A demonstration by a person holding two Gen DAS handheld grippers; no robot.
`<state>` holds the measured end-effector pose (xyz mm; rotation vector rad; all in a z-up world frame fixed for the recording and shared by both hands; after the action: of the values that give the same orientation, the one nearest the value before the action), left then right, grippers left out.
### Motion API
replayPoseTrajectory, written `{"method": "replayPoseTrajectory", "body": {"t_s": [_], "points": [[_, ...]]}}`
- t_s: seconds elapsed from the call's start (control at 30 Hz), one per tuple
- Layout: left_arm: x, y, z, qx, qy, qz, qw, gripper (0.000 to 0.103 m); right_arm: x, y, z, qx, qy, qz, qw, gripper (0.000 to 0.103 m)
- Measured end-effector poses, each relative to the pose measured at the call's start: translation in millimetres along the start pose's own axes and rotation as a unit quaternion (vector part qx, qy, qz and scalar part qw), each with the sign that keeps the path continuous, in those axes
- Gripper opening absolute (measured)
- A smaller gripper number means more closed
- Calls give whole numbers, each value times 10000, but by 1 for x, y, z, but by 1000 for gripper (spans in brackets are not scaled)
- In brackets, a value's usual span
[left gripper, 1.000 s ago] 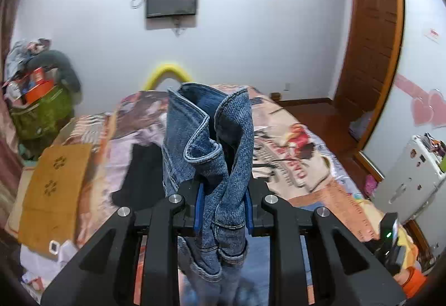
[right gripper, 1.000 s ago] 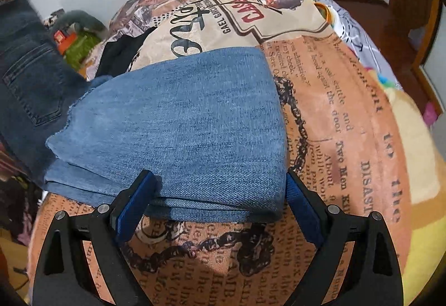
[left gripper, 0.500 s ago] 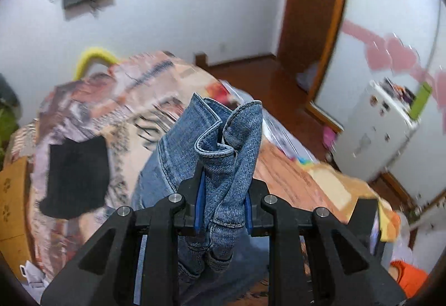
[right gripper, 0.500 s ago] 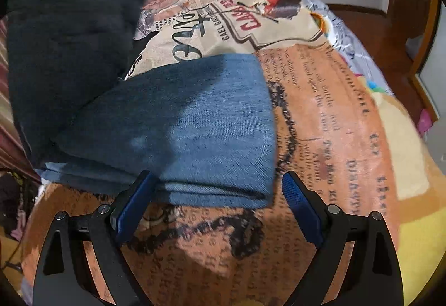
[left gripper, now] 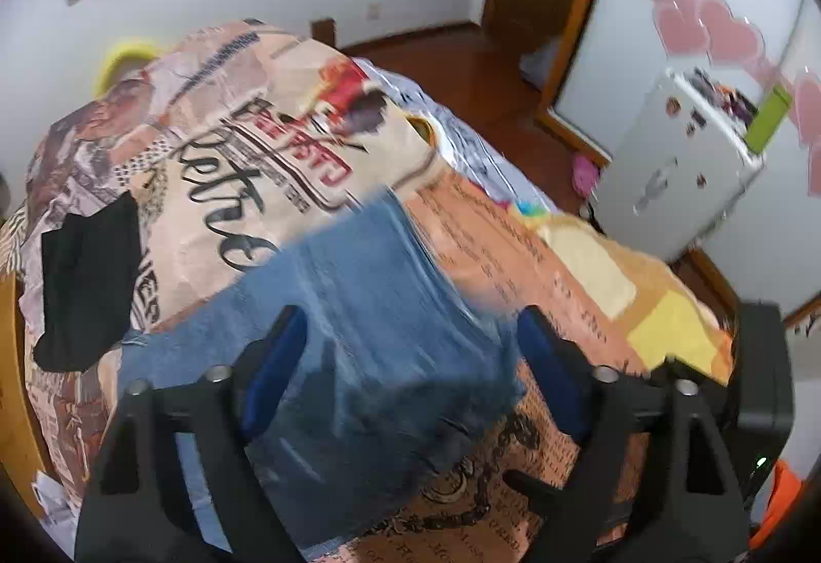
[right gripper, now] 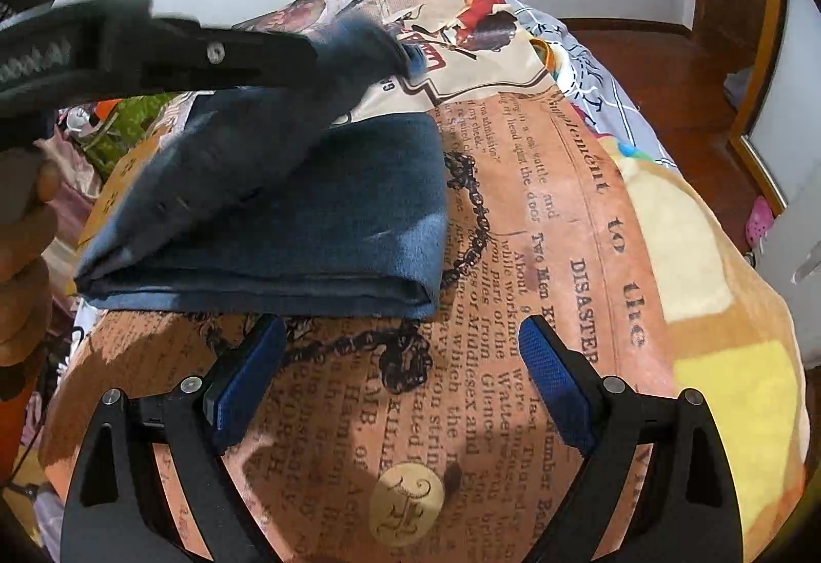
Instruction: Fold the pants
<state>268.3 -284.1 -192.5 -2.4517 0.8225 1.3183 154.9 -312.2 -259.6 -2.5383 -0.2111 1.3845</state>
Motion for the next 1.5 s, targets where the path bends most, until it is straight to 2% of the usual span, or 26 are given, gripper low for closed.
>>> {"method": "replayPoseTrajectory", "body": {"t_s": [0.13, 0.2, 0.3, 0.33, 0.47, 0.57, 0.73, 0.83, 0.93, 1.03, 1.1, 1.27, 1.4, 1.5], "points": [[-15, -18, -6, -217, 154, 20, 9996, 92, 3, -2, 1, -53, -52, 16, 10000, 90], [-20, -31, -9, -218, 225, -204, 9993, 92, 4, -5, 2, -69, -77, -15, 9999, 90], [-23, -60, -12, -127, 272, -744, 9968, 95, 6, -11, 0, -144, -89, -78, 9998, 90], [-21, -71, -13, -106, 225, -874, 9959, 99, 5, -14, 0, -169, -97, -91, 9998, 91], [-5, -126, -15, -158, -103, -1338, 9908, 99, 9, -22, -3, -265, -137, -108, 9995, 91], [16, -164, -11, -291, -433, -1527, 9869, 99, 14, -29, -5, -312, -210, -152, 9992, 91], [65, -207, -1, -366, -1137, -1548, 9807, 99, 24, -41, -6, -420, -383, -178, 9982, 91], [95, -220, 7, -474, -1573, -1397, 9765, 99, 30, -48, -8, -506, -483, -185, 9974, 91], [117, -223, 15, -401, -1825, -1299, 9738, 99, 39, -54, -11, -661, -576, -75, 9961, 91], [128, -228, 24, -61, -1752, -1451, 9738, 103, 45, -59, -15, -740, -655, -32, 9951, 93], [129, -240, 31, -161, -1755, -1265, 9762, 103, 47, -60, -17, -793, -675, -29, 9946, 93], [128, -269, 54, -490, -1970, -833, 9756, 103, 55, -58, -28, -895, -735, 12, 9933, 93], [109, -286, 77, -622, -1877, -957, 9756, 103, 61, -59, -43, -998, -590, 153, 9931, 91], [93, -296, 100, -815, -1914, -875, 9742, 103, 67, -56, -55, -915, -436, 264, 9945, 91]]}}
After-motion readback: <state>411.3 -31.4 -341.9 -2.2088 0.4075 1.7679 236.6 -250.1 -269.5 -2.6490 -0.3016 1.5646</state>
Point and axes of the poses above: each gripper's, at about its wrist camera, not at the fingertips, and x roughly the way its jaws point, y to its right, z to its underside, the point moved 2 cm from there along x, roughly the way its jaws point, and after that the axes turned 2 degrees about x, right-handed, at the moved point
